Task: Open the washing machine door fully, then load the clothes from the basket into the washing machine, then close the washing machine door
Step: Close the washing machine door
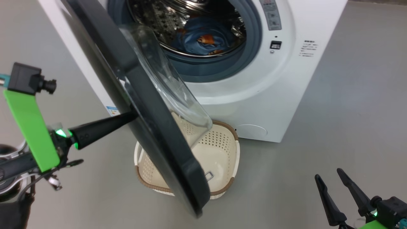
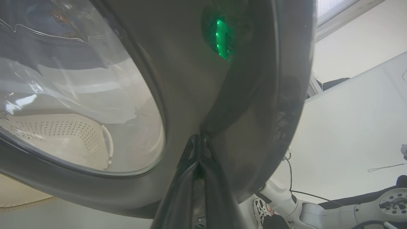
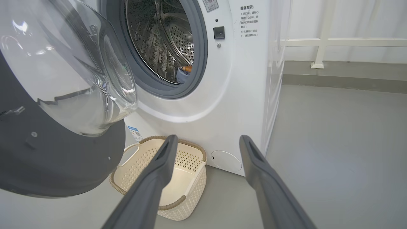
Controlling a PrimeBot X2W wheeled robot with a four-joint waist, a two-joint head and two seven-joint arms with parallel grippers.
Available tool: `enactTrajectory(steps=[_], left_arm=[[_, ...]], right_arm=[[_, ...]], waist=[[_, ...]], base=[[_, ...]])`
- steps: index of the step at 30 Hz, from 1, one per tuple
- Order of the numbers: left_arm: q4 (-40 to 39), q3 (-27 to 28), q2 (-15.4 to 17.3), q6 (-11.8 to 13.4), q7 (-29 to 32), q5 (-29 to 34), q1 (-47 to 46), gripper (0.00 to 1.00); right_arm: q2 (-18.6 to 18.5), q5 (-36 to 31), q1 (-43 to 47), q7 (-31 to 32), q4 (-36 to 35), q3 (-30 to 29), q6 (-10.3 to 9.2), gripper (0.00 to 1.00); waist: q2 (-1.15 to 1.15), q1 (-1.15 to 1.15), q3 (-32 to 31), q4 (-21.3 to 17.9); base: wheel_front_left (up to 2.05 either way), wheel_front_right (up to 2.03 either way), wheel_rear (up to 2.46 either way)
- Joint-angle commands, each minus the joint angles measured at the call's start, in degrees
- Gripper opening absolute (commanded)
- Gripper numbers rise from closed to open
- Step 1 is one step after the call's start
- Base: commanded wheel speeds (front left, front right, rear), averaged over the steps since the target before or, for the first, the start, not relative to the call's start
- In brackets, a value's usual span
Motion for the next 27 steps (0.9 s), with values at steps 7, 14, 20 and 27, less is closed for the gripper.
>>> enactTrajectory(steps=[7, 14, 20, 27], left_arm=[[1.1, -1.1, 0.9, -0.2, -5.2, 3.1, -6.1, 0.0], [4.2, -4.2, 0.7, -0.2, -11.2, 5.4, -9.3, 0.0], [6.7, -6.4, 0.2, -0.2, -16.7, 5.6, -12.0, 0.0], [7.8, -8.5, 2.2, -0.2, -19.8, 5.3, -11.5, 0.0]], right_arm=[[-0.4, -0.6, -2.9, -0.3, -1.4, 0.9, 0.16, 1.0], [0.1, -0.4, -3.8, -0.3, -1.9, 0.5, 0.16, 1.0], [0.3, -0.3, -4.2, -0.3, -2.1, 0.1, 0.16, 1.0], [0.6, -0.4, -4.2, -0.3, -2.1, -0.2, 0.16, 1.0]], waist=[[0.0, 0.0, 1.6, -4.3], [0.0, 0.0, 2.6, -7.3], [0.0, 0.0, 3.0, -8.2], [0.0, 0.0, 2.7, -8.0]], base=[[0.0, 0.0, 0.0], [0.0, 0.0, 0.0], [0.0, 0.0, 0.0], [0.0, 0.0, 0.0]])
